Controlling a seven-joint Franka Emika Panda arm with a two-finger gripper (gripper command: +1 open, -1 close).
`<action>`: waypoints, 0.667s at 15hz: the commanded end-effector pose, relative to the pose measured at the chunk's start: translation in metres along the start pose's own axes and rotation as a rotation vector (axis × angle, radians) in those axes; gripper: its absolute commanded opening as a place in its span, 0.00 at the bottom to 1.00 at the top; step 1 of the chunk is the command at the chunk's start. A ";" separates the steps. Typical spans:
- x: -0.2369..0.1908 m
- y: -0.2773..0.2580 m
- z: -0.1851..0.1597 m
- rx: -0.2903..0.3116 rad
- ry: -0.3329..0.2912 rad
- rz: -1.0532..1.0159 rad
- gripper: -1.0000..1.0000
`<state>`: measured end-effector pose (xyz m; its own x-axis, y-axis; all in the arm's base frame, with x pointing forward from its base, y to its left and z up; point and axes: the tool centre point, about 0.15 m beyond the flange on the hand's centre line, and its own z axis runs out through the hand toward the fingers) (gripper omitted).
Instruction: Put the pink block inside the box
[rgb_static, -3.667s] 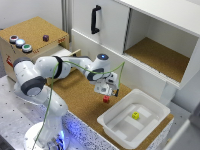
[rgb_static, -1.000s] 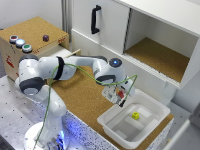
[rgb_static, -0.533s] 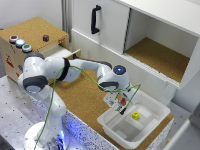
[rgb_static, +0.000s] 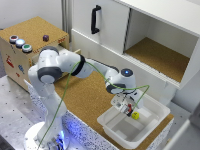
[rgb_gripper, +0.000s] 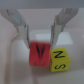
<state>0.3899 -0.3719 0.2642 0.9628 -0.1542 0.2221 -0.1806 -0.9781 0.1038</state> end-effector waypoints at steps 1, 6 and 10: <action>-0.007 -0.002 0.003 0.082 -0.012 -0.030 1.00; -0.010 -0.033 -0.055 0.101 0.086 -0.079 1.00; -0.019 -0.060 -0.141 -0.101 0.235 -0.094 1.00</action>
